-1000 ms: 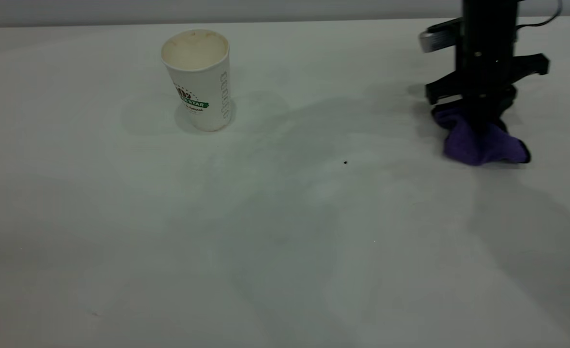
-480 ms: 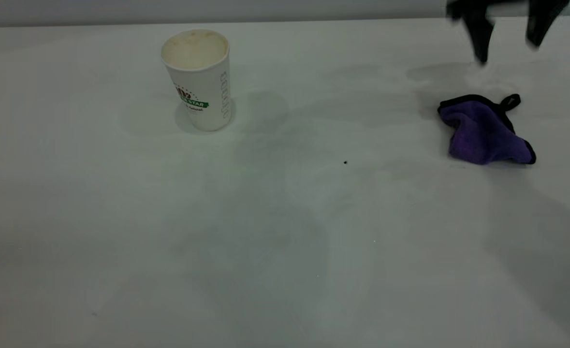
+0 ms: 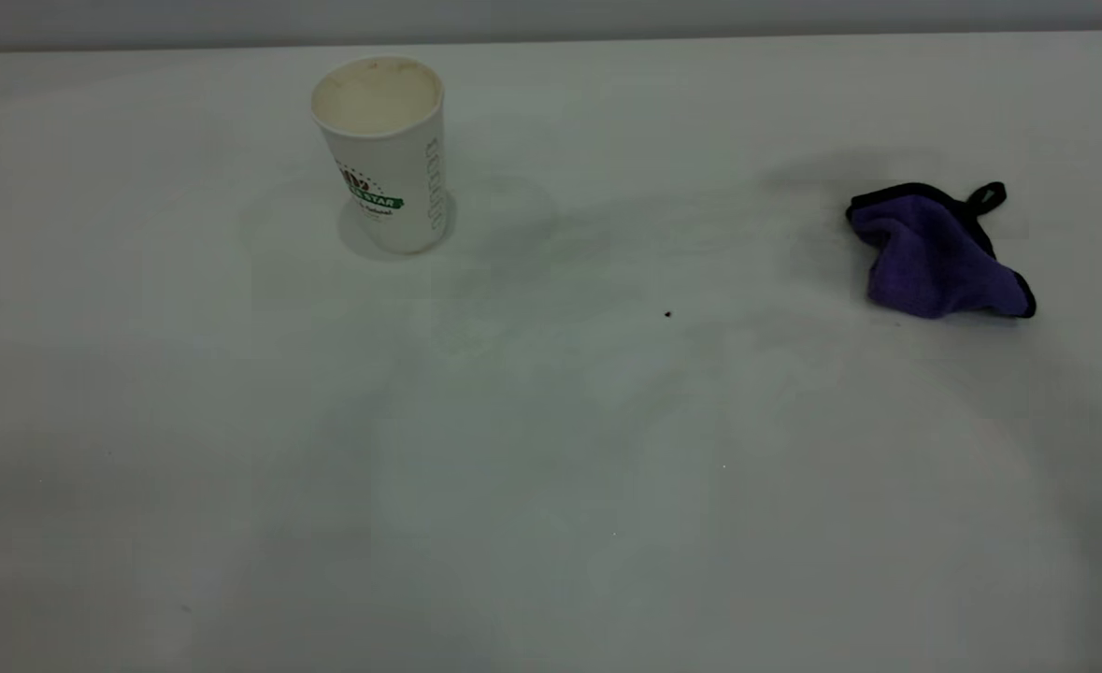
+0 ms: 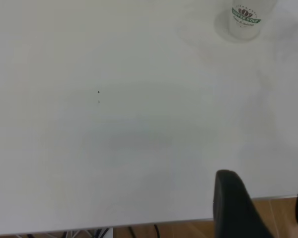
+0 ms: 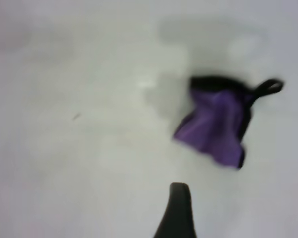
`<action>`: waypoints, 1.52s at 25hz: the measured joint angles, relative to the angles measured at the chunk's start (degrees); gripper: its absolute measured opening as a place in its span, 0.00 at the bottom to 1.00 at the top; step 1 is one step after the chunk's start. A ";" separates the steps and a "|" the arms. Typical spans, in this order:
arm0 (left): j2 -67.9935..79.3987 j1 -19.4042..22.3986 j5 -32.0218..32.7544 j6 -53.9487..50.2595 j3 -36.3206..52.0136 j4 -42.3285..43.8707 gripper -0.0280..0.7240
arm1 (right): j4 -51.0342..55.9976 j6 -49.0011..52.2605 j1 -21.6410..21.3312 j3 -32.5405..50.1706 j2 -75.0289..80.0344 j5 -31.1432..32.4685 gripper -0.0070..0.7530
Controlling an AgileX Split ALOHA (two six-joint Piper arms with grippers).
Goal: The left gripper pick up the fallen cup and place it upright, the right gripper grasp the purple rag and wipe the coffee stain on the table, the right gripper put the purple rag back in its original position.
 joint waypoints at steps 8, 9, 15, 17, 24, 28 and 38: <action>0.00 0.00 0.00 0.00 0.00 0.00 0.53 | 3.40 -3.06 0.04 18.55 -22.20 0.64 0.96; 0.00 0.00 0.00 0.00 0.00 0.00 0.53 | 3.16 -3.06 0.04 20.96 -23.92 0.64 0.96; 0.00 0.00 0.00 0.00 0.00 0.00 0.53 | 2.53 -3.00 0.04 34.54 -36.09 0.69 0.96; 0.00 0.00 0.00 0.00 0.00 0.00 0.53 | 2.53 -3.00 0.04 39.12 -39.77 0.69 0.96; 0.00 0.00 0.00 0.00 0.00 0.00 0.53 | 2.36 0.17 0.04 55.32 -54.87 0.63 0.94; 0.00 0.00 0.00 0.00 0.00 0.00 0.53 | 1.89 1.19 -0.76 64.30 -67.92 -0.24 0.93; 0.00 0.00 0.00 0.00 0.00 0.00 0.53 | -2.04 1.71 -8.08 72.23 -91.78 -1.02 0.89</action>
